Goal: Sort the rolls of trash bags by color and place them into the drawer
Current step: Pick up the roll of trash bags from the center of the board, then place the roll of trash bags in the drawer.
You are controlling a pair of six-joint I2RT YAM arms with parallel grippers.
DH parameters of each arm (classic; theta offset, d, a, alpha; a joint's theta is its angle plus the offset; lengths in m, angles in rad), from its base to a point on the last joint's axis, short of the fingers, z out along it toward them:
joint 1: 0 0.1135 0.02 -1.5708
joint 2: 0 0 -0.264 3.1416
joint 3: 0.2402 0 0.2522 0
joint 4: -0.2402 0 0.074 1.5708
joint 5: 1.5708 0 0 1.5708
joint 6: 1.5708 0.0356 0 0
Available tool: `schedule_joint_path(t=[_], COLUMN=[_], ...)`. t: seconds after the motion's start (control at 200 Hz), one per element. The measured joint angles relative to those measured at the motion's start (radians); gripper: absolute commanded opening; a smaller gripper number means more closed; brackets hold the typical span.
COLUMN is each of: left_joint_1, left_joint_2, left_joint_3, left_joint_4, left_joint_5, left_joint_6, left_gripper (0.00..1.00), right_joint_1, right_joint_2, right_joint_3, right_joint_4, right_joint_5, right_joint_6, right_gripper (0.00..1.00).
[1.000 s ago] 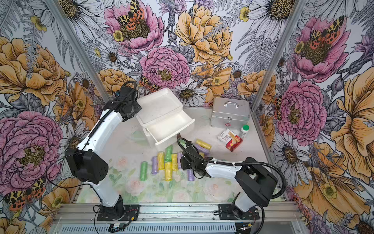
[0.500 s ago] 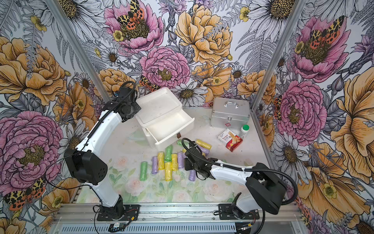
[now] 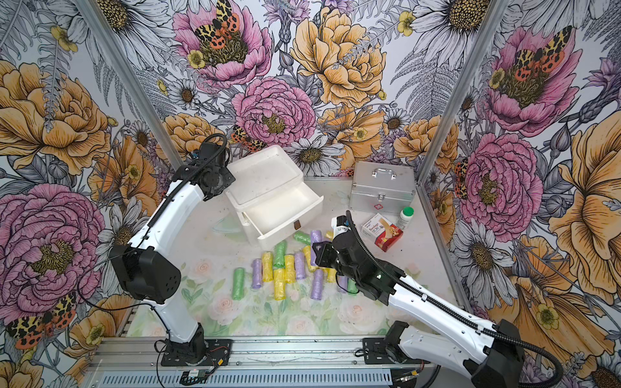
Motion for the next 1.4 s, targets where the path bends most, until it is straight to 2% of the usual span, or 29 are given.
schedule_joint_path(t=[0.375,0.841,1.171,1.251,1.336,1.401], left_joint_1=[0.0,-0.002,-0.005,-0.005,-0.005,-0.005], left_joint_2=[0.0,0.0,-0.005,-0.006,-0.011,-0.016], left_joint_3=[0.0,0.0,-0.006,-0.008,-0.015,-0.022], left_joint_4=[-0.002,-0.002,0.003,0.005,0.01,0.014], left_joint_5=[0.001,0.001,0.0,0.0,-0.003,-0.008], left_joint_6=[-0.001,0.0,0.0,0.0,-0.001,-0.003], left_gripper=[0.0,0.0,0.0,0.0,0.0,0.0], right_joint_1=[-0.02,-0.058,-0.056,-0.053,-0.049,-0.043], right_joint_2=[0.254,0.542,0.621,0.634,0.645,0.646], right_joint_3=[0.338,0.497,0.574,0.574,0.574,0.574], right_joint_4=[0.026,0.107,0.145,0.146,0.145,0.146], right_joint_5=[0.065,0.057,0.015,0.009,0.006,0.002], right_joint_6=[0.209,0.383,0.444,0.455,0.475,0.485], right_gripper=[0.11,0.14,0.21,0.28,0.52,0.64])
